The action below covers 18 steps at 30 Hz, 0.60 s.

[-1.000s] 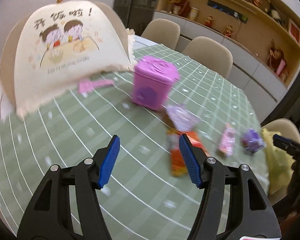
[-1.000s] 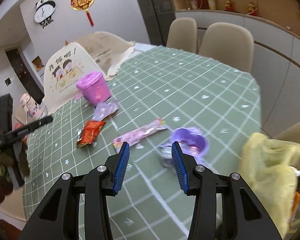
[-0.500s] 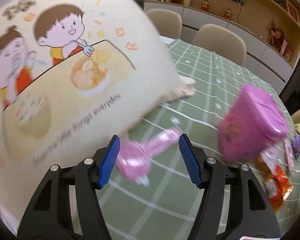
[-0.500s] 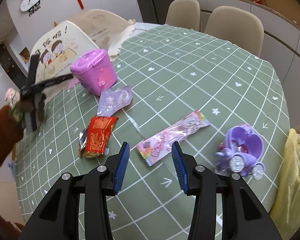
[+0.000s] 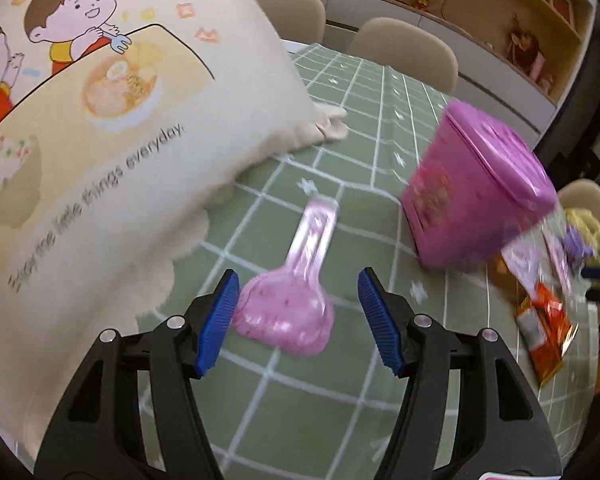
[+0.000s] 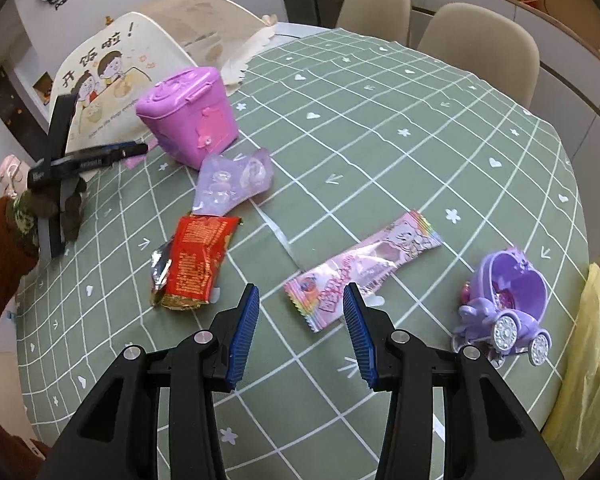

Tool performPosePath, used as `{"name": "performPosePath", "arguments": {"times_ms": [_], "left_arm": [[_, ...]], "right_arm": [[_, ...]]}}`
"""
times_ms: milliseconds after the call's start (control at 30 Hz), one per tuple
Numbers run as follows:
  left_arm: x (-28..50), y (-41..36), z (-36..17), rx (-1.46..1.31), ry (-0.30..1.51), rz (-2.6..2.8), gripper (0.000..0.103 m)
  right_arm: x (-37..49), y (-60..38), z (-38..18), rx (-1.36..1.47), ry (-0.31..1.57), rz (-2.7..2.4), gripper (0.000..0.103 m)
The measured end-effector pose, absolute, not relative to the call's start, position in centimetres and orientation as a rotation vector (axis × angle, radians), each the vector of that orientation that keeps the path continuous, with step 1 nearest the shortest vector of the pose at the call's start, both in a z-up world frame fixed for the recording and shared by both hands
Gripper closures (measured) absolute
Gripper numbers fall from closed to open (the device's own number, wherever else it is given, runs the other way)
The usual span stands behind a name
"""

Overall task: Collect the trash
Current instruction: 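Grasp pink plastic spoon with left tool while right tool approaches red candy wrapper, then grasp red candy wrapper with right tool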

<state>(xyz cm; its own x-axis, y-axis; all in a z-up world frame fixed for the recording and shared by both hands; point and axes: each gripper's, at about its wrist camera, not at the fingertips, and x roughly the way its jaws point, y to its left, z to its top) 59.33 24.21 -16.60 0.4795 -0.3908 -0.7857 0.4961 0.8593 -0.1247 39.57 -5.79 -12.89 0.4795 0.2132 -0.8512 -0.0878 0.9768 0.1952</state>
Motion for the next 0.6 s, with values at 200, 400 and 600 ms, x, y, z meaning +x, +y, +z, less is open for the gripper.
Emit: {"name": "performPosePath", "arguments": {"times_ms": [200, 400, 600], "left_arm": [[58.9, 23.7, -16.4, 0.103, 0.938, -0.447, 0.050], [56.8, 23.8, -15.9, 0.008, 0.972, -0.334, 0.061], [47.5, 23.6, -14.9, -0.178, 0.994, -0.257, 0.061]], "right_arm": [[38.7, -5.3, -12.6, 0.135, 1.043, 0.218, 0.061], [38.7, -4.3, -11.8, 0.108, 1.007, 0.261, 0.061], [40.6, -2.4, -13.0, 0.146, 1.020, 0.330, 0.061]]}}
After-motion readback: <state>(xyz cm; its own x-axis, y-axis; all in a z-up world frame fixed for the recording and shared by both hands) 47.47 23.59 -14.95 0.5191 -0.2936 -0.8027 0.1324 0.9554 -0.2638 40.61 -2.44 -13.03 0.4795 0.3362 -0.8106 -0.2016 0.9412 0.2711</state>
